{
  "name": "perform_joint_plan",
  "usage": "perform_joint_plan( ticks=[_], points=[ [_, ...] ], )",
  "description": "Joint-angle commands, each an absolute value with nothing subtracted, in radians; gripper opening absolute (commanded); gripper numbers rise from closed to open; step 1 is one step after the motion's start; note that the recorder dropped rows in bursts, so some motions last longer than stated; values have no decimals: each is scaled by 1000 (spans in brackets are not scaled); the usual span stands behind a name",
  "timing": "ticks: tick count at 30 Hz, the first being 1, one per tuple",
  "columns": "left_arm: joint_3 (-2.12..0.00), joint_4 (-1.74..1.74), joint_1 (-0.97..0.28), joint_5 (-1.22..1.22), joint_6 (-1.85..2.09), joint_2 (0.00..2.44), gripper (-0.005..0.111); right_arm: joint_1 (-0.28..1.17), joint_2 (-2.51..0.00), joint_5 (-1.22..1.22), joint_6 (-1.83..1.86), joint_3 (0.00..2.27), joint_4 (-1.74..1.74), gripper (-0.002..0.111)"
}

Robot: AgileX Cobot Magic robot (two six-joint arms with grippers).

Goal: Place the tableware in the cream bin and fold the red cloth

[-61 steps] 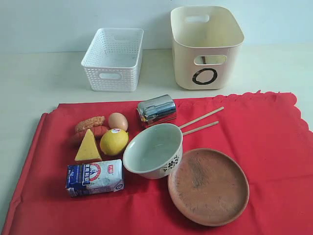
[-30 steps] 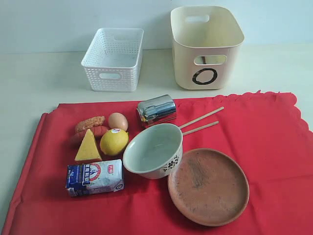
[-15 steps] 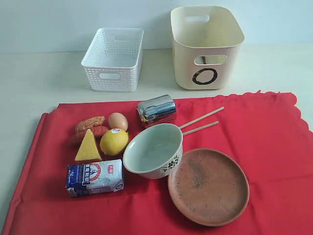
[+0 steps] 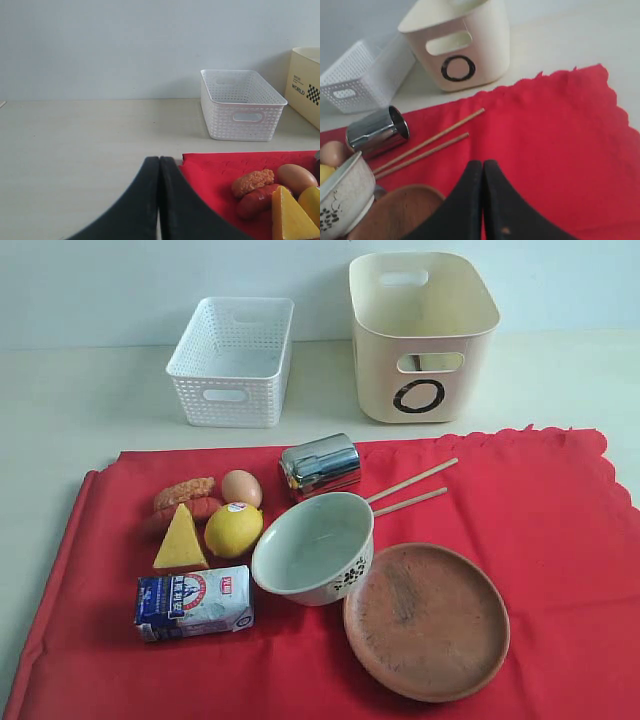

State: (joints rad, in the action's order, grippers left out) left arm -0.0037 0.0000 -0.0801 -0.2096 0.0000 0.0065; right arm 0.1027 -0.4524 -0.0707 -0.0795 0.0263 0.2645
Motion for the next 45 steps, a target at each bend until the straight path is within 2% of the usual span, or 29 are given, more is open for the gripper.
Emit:
perform_joint_plan(
  ticks=[1,11,23,29,36,40,45],
  points=[
    [0,0,-80,-207,0,0,0,165,-636,-26,-79,63,274,0],
    [0,0,-80,-207,0,0,0,355,-970,37,-72,165,274,0],
    [0,0,-80,-207,0,0,0,553,-1077,35,-71,374,263,0],
    [0,0,-80,-207,0,0,0,570,-1158,-27,-46,509,252,0],
    [0,0,-80,-207,0,0,0,574,-1320,-114,-46,669,244,17],
    [0,0,-80,-207,0,0,0,624,-1400,-139,-21,733,246,25],
    [0,0,-80,-207,0,0,0,706,-1523,-139,19,814,248,43]
  ],
)
